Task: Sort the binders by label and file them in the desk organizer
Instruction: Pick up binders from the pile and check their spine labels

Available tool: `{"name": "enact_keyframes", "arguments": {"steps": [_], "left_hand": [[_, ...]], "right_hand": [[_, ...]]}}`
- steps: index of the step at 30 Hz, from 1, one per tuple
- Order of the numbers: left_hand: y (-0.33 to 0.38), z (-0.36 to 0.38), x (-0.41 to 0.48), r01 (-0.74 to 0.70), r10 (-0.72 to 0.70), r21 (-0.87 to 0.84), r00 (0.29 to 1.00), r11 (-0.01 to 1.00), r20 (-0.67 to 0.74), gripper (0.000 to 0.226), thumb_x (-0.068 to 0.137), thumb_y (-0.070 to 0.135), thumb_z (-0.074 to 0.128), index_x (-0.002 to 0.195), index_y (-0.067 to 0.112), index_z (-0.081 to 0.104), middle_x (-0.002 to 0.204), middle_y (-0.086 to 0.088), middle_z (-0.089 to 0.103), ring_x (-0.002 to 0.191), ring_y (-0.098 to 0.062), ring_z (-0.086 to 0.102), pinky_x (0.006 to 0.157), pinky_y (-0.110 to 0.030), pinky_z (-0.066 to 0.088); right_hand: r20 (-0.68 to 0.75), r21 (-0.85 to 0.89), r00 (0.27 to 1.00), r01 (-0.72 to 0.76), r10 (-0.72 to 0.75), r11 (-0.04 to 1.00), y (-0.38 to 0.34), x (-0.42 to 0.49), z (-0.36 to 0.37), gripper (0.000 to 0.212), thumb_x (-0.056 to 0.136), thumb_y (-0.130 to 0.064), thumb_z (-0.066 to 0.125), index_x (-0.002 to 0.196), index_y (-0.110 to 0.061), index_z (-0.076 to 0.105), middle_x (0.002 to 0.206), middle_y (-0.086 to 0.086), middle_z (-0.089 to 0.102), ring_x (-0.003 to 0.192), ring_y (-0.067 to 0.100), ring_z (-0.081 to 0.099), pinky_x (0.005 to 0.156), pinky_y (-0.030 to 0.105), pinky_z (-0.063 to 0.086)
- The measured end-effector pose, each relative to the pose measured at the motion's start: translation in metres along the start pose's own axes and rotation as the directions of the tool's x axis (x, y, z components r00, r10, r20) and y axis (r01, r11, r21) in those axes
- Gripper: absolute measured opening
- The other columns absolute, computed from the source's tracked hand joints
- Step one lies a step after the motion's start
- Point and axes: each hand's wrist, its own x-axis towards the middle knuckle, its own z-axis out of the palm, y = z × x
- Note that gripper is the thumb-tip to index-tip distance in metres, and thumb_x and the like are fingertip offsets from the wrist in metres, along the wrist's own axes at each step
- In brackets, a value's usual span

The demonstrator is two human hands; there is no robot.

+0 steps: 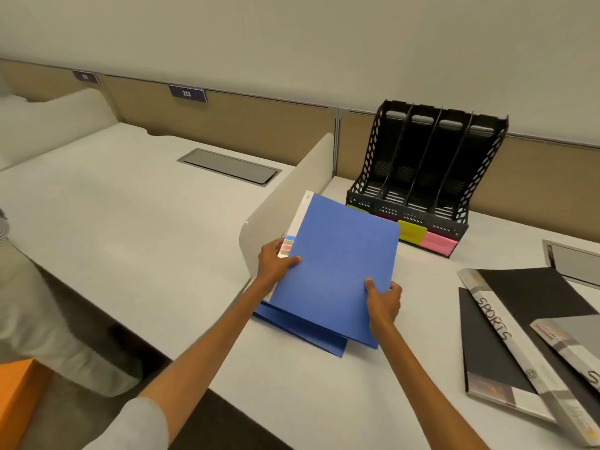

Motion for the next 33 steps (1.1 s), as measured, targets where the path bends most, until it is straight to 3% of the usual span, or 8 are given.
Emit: {"name": "enact_keyframes", "arguments": {"steps": [6,9,12,15,17,22,28,33], "left_hand": [[-0.019,-0.034,0.014,-0.055,0.035,0.273,0.996,0.96,0.077,0.073,0.082,0.018,0.076,0.145,0.007,0.04,0.137,-0.011,0.052,0.121,-0.028,0.053,0.103,-0.04,0.047],[-0.028,-0.04,0.014,-0.087,0.047,0.311,0.99,0.946,0.134,0.071,0.082,0.013,0.075,0.144,0.01,0.039,0.133,-0.008,0.053,0.117,-0.024,0.053,0.09,-0.028,0.044],[-0.036,-0.039,0.012,-0.168,0.111,0.335,0.977,0.927,0.181,0.06,0.083,0.008,0.071,0.137,0.009,0.044,0.131,-0.005,0.053,0.122,-0.027,0.053,0.088,-0.027,0.044],[-0.044,-0.034,0.009,-0.261,0.169,0.451,0.957,0.853,0.235,0.059,0.092,0.008,0.061,0.146,0.006,0.037,0.155,-0.008,0.031,0.144,-0.025,0.028,0.113,-0.032,0.028],[-0.048,-0.03,0.01,-0.32,0.2,0.513,0.94,0.797,0.277,0.054,0.095,0.006,0.055,0.146,0.006,0.037,0.155,-0.009,0.03,0.148,-0.026,0.018,0.115,-0.031,0.022],[-0.051,-0.021,0.012,-0.406,0.256,0.599,0.911,0.691,0.322,0.047,0.097,0.005,0.047,0.144,0.005,0.04,0.151,-0.01,0.037,0.144,-0.028,0.026,0.115,-0.032,0.023],[-0.052,-0.011,0.007,-0.396,0.255,0.609,0.917,0.687,0.308,0.047,0.099,-0.001,0.042,0.145,0.003,0.039,0.154,-0.012,0.035,0.147,-0.027,0.022,0.118,-0.038,0.026],[-0.045,0.002,-0.003,-0.37,0.318,0.553,0.928,0.746,0.192,0.042,0.092,-0.004,0.047,0.132,0.007,0.056,0.13,-0.013,0.06,0.119,-0.031,0.053,0.099,-0.041,0.046]], "right_hand": [[0.075,-0.05,0.997,-0.009,0.013,0.999,0.013,-0.025,0.039,0.056,0.088,-0.027,0.07,0.13,-0.007,0.039,0.132,0.013,0.055,0.112,0.033,0.058,0.093,0.044,0.052],[0.116,-0.148,0.992,-0.028,0.045,0.989,0.021,-0.032,0.049,0.065,0.084,-0.026,0.074,0.131,-0.004,0.035,0.135,0.014,0.05,0.117,0.036,0.055,0.098,0.05,0.049],[0.119,-0.277,0.992,0.002,0.032,0.961,0.026,-0.034,0.053,0.076,0.081,-0.029,0.077,0.135,0.001,0.034,0.137,0.017,0.043,0.12,0.036,0.05,0.101,0.049,0.046],[0.095,-0.546,0.995,0.076,-0.028,0.834,0.026,-0.034,0.054,0.082,0.078,-0.046,0.075,0.134,-0.001,0.036,0.137,0.016,0.038,0.127,0.034,0.038,0.1,0.044,0.043],[0.08,-0.691,0.995,0.099,-0.06,0.716,0.026,-0.035,0.051,0.084,0.076,-0.06,0.07,0.132,-0.006,0.038,0.134,0.013,0.038,0.126,0.031,0.036,0.098,0.043,0.039],[0.149,-0.763,0.98,0.201,-0.135,0.615,0.035,-0.038,0.047,0.083,0.08,-0.064,0.062,0.136,-0.01,0.035,0.135,0.011,0.036,0.125,0.03,0.035,0.097,0.042,0.038],[0.195,-0.732,0.97,0.241,-0.144,0.637,0.035,-0.039,0.043,0.079,0.084,-0.059,0.061,0.141,-0.013,0.033,0.136,0.01,0.034,0.128,0.029,0.032,0.099,0.041,0.035],[0.222,-0.693,0.965,0.257,-0.14,0.674,0.032,-0.035,0.031,0.078,0.085,-0.058,0.061,0.142,-0.012,0.035,0.14,0.01,0.035,0.131,0.029,0.033,0.1,0.043,0.037]]}}
